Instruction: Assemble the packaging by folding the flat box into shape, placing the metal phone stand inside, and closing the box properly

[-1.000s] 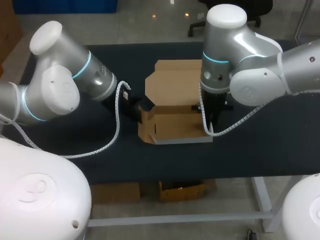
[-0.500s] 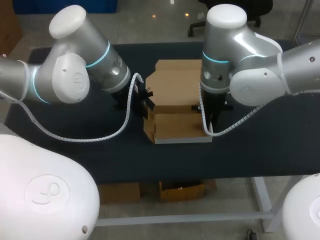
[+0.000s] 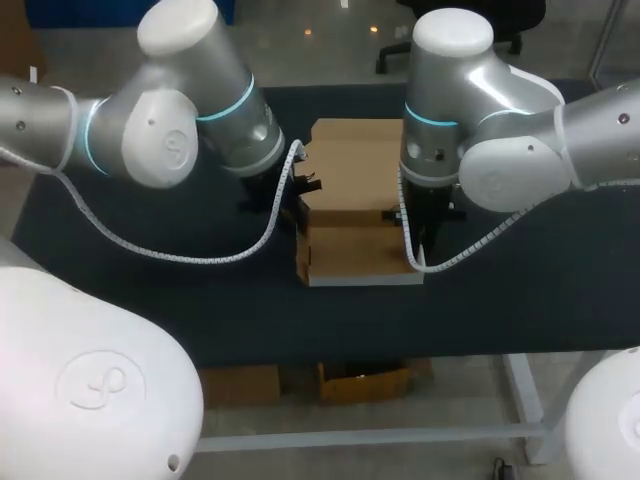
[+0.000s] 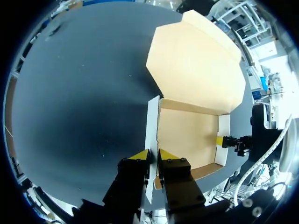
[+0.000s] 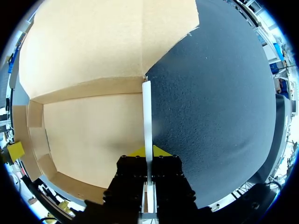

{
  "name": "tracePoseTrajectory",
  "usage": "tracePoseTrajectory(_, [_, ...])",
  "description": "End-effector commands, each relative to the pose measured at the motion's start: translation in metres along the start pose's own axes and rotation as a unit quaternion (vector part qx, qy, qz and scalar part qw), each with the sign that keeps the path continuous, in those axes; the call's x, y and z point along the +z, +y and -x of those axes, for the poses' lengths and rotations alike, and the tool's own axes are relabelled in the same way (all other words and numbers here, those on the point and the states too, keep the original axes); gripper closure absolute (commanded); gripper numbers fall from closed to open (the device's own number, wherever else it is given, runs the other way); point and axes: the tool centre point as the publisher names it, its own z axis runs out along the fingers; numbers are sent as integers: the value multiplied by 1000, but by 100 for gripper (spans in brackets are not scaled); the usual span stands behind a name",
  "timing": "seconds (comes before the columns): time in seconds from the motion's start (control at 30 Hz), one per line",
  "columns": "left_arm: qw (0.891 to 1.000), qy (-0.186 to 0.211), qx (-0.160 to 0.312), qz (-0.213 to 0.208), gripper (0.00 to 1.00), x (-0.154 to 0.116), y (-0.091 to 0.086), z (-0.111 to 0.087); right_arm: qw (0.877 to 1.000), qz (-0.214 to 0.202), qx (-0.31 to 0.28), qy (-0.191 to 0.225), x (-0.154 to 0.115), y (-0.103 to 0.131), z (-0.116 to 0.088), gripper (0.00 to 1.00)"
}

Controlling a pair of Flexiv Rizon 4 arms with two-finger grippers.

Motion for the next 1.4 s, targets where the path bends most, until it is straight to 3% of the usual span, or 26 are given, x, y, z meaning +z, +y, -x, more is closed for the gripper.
tracePoseTrajectory(0.03, [998,-58,2,0,76,-2,1,-8,1000,-2,0,-2,1,1,-1,100])
tracePoseTrajectory(0.2, [998,-59,6,-1,66,-4,4,-8,1000,-2,0,-2,1,1,-1,100])
tracePoseTrajectory(0.37, [999,-50,-2,-2,59,-10,2,5,1000,-2,0,-2,1,1,-1,100])
tracePoseTrajectory(0.83, [999,0,-29,14,60,-33,-7,56,1000,-2,0,-2,1,1,-1,100])
tracePoseTrajectory(1.07, [998,45,-32,37,67,-34,-7,81,1000,-2,0,-2,1,1,-1,100])
tracePoseTrajectory(1.4, [994,90,-26,57,69,-29,-8,99,1000,-2,0,-2,1,1,-1,100])
